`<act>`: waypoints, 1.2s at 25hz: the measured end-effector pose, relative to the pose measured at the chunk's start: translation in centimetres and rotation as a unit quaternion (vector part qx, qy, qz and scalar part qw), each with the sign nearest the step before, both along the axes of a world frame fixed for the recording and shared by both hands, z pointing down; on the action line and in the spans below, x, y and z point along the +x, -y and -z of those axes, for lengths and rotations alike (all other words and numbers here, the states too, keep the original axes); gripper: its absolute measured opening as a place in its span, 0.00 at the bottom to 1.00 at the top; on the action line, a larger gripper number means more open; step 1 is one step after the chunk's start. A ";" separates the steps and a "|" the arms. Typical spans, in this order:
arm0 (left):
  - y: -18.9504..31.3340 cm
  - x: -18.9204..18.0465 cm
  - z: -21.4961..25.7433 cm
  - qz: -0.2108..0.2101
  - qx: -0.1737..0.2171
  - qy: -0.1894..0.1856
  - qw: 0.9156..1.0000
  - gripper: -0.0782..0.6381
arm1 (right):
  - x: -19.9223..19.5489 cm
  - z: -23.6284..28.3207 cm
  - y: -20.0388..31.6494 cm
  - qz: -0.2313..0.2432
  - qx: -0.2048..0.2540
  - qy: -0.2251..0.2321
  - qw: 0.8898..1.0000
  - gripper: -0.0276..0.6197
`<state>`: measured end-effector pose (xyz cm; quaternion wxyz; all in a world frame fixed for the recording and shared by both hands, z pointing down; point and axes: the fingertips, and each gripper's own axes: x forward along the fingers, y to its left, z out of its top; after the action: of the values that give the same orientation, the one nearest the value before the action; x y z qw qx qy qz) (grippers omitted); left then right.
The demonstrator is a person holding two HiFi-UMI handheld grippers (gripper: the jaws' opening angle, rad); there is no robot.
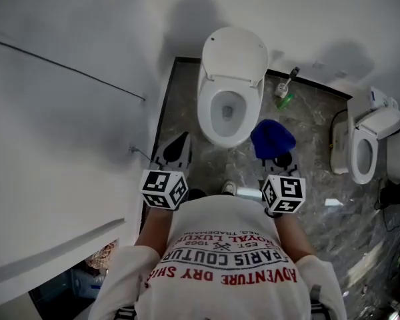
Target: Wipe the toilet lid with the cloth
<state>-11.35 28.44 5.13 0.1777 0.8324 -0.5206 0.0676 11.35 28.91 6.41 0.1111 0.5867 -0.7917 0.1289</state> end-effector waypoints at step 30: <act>43.2 -2.3 -15.5 -0.112 -0.040 -0.015 0.993 0.12 | -8.2 -15.3 41.6 -0.031 -0.066 -0.029 0.997 0.18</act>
<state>-13.61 -14.72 20.60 0.2097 0.8786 -0.4183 0.0953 3.16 -12.70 21.67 0.1691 0.6056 -0.7594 0.1673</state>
